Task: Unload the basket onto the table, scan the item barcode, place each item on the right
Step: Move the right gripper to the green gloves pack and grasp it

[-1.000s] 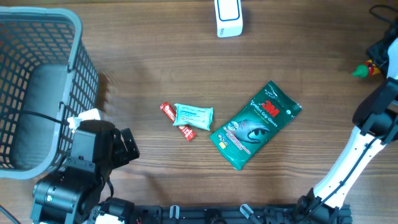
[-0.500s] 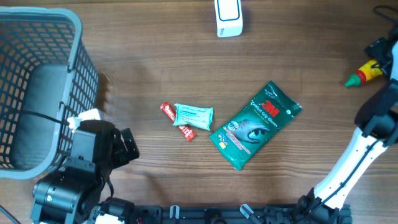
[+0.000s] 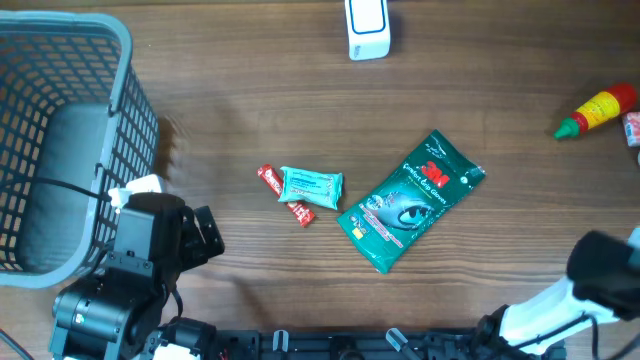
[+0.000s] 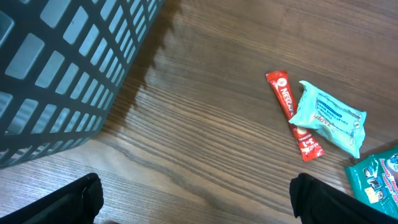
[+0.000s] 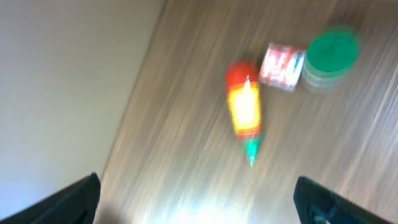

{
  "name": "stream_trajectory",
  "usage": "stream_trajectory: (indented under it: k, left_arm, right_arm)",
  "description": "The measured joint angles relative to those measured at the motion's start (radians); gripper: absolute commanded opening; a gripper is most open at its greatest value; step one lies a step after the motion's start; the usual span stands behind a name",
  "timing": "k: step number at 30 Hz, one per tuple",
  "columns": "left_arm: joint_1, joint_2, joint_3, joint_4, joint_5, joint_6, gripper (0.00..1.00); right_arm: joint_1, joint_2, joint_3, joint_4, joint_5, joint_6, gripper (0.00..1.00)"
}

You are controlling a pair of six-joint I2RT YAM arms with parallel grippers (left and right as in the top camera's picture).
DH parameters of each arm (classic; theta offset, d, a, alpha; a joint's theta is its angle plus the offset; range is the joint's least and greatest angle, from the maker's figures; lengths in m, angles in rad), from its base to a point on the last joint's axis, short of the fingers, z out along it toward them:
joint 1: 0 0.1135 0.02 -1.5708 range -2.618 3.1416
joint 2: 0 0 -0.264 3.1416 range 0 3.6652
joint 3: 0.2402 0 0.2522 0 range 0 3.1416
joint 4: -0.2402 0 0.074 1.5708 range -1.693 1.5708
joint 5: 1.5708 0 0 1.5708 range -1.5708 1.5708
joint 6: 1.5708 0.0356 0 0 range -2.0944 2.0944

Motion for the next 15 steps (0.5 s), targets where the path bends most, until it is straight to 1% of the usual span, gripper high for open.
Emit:
stream_trajectory:
  k: [4, 5, 11, 12, 13, 15]
  left_arm:
    - [0.0, 0.0, 0.0, 0.0, 0.0, 0.0, 1.0]
    - [0.0, 0.0, 0.0, 0.0, 0.0, 0.0, 1.0]
    - [0.0, 0.0, 0.0, 0.0, 0.0, 0.0, 1.0]
    - [0.0, 0.0, 0.0, 0.0, 0.0, 0.0, 1.0]
    - [0.0, 0.0, 0.0, 0.0, 0.0, 0.0, 1.0]
    - [0.0, 0.0, 0.0, 0.0, 0.0, 0.0, 1.0]
  right_arm:
    - [0.12, -0.011, -0.001, -0.214, -0.05, 0.072, 0.99]
    - [0.15, -0.007, -0.004, -0.24, -0.056, 0.076, 0.99]
    - [0.412, 0.001, -0.084, -0.253, -0.09, 0.075, 1.0]
    - [0.438, 0.002, -0.098, -0.252, -0.09, 0.079, 1.0]
    - [0.512, 0.006, -0.139, -0.252, -0.089, 0.086, 1.0]
    - [0.574, 0.007, -0.198, -0.235, -0.079, 0.099, 1.0]
